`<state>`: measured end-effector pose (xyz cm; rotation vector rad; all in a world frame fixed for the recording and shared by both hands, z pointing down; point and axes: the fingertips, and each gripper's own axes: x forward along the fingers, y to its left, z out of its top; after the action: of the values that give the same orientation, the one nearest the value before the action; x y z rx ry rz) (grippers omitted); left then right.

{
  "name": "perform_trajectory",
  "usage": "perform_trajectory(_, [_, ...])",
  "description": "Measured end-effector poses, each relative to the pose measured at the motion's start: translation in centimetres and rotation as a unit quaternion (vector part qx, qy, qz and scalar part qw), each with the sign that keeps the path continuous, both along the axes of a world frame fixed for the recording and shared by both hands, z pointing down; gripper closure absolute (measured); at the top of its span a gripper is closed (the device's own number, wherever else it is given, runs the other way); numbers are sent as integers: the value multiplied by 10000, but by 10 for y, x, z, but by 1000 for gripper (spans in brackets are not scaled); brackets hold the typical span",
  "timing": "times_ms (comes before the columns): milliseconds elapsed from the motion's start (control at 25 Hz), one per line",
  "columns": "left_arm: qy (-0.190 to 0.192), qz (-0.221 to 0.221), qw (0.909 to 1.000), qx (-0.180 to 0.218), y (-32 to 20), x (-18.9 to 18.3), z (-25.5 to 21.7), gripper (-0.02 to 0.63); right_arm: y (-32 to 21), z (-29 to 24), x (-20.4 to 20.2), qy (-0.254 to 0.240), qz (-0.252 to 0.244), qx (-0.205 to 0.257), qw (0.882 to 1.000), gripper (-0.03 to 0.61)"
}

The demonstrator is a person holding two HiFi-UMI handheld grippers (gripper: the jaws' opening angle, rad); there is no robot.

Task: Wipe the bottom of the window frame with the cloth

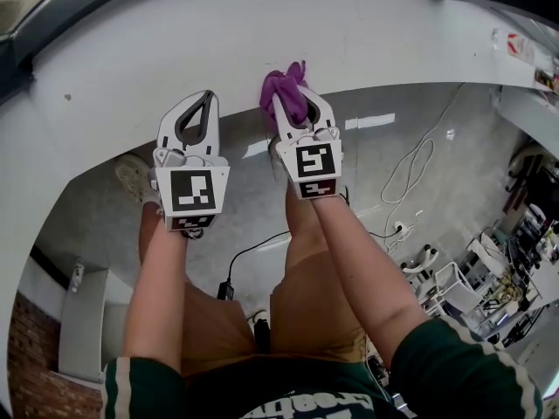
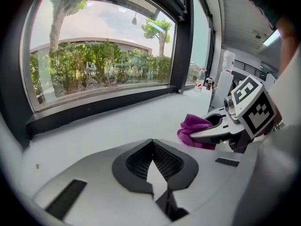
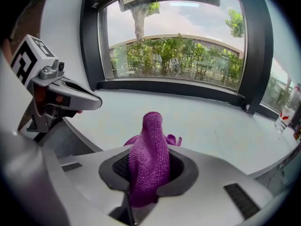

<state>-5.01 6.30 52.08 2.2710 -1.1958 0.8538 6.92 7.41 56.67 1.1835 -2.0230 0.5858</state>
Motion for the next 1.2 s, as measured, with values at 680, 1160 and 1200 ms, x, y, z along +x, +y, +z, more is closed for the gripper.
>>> perform_trajectory(680, [-20, -384, 9993, 37, 12, -58, -12, 606, 4, -3, -67, 139, -179, -15, 9997, 483])
perform_trajectory(1160, [-18, -780, 9968, 150, 26, -115, -18, 606, 16, -4, -137, 48, -583, -22, 9983, 483])
perform_trajectory(1200, [-25, -822, 9965, 163, 27, -120, -18, 606, 16, -4, -142, 40, -620, -24, 9981, 483])
